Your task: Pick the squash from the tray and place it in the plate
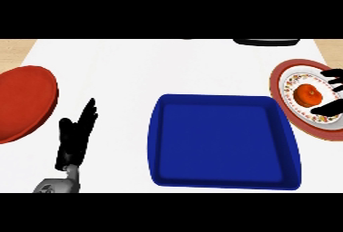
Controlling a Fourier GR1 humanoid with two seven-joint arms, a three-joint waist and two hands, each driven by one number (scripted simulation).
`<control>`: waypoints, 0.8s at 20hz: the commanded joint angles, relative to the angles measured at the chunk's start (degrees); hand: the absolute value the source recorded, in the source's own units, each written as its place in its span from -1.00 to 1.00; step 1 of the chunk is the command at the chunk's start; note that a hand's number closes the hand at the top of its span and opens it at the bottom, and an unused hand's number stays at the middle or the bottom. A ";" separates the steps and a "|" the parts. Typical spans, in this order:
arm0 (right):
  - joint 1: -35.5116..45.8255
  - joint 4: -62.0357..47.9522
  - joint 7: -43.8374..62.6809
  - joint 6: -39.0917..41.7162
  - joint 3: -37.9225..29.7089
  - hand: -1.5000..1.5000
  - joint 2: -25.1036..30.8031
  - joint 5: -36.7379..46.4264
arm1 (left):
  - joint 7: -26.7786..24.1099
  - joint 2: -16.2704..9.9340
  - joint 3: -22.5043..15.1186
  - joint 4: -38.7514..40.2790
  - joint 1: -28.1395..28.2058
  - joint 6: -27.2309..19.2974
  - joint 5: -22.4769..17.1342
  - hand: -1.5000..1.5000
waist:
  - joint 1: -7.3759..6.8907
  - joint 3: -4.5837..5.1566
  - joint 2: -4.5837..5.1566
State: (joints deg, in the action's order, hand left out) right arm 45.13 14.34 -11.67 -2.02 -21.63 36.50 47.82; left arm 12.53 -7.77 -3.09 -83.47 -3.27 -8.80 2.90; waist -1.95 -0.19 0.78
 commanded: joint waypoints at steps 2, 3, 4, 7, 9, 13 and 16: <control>0.07 1.02 -11.48 1.54 -5.83 -1.00 0.18 -6.94 | -1.06 0.89 -0.44 -0.66 1.66 -0.72 0.48 0.00 | 0.40 -0.03 -0.23; 1.10 1.53 -13.12 2.17 -9.46 -1.00 0.56 -10.69 | 1.34 -0.87 0.76 -2.02 0.84 0.50 -0.66 0.00 | 0.36 -0.15 -0.31; 0.62 2.10 -14.98 0.90 -11.49 -1.00 -2.16 -13.17 | 0.34 1.13 -0.10 -1.18 0.33 -1.48 0.48 0.00 | 1.18 -0.11 -0.47; 1.05 1.28 -17.40 6.59 -17.97 -1.00 1.34 -20.05 | 0.15 -1.06 1.37 -1.93 1.70 0.14 -0.53 0.00 | 0.95 -0.10 -0.42; -0.22 -0.19 -18.12 8.94 -19.64 -1.00 2.20 -22.03 | -0.54 -0.30 1.42 -0.25 0.77 -0.05 -0.53 0.00 | 0.90 -0.02 -0.17; -4.20 -2.49 -21.30 15.00 -21.53 -1.00 5.63 -24.66 | 2.12 0.11 0.69 -1.33 -0.48 -0.30 0.12 0.00 | 0.67 -0.03 -0.08; -5.28 -2.95 -24.07 17.95 -20.76 -1.00 5.73 -24.86 | -2.78 1.38 -0.36 1.63 1.57 -0.42 1.36 0.00 | 0.28 -0.03 0.05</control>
State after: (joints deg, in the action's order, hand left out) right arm 41.60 12.75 -32.69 11.90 -41.70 40.93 24.43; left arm 12.16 -7.66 -2.47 -83.80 -2.10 -8.95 3.30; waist -1.26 -0.19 0.61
